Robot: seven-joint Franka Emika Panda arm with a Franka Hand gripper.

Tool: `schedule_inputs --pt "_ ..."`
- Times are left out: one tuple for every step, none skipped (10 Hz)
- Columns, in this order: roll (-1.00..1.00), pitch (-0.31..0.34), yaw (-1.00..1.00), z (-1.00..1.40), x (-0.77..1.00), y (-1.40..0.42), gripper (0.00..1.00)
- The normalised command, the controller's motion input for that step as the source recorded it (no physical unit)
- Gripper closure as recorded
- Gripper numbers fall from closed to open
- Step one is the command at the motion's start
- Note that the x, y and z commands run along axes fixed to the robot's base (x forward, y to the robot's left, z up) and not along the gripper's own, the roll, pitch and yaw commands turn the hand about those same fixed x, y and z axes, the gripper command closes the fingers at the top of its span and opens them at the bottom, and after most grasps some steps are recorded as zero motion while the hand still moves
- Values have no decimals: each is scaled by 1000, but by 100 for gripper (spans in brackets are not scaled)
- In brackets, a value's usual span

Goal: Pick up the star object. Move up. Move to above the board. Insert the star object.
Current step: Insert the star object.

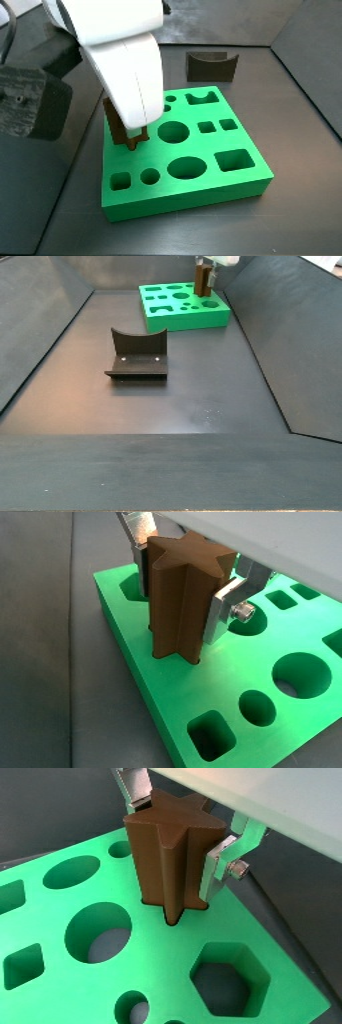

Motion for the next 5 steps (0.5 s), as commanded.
schedule_inputs --pt "0 -116 -71 -1000 74 -149 100" --pt "66 -107 -51 -1000 134 -97 100" --pt "176 -107 0 -840 166 -63 100" --pt "0 -209 0 -211 -29 0 100" --pt "0 0 0 0 0 0 100"
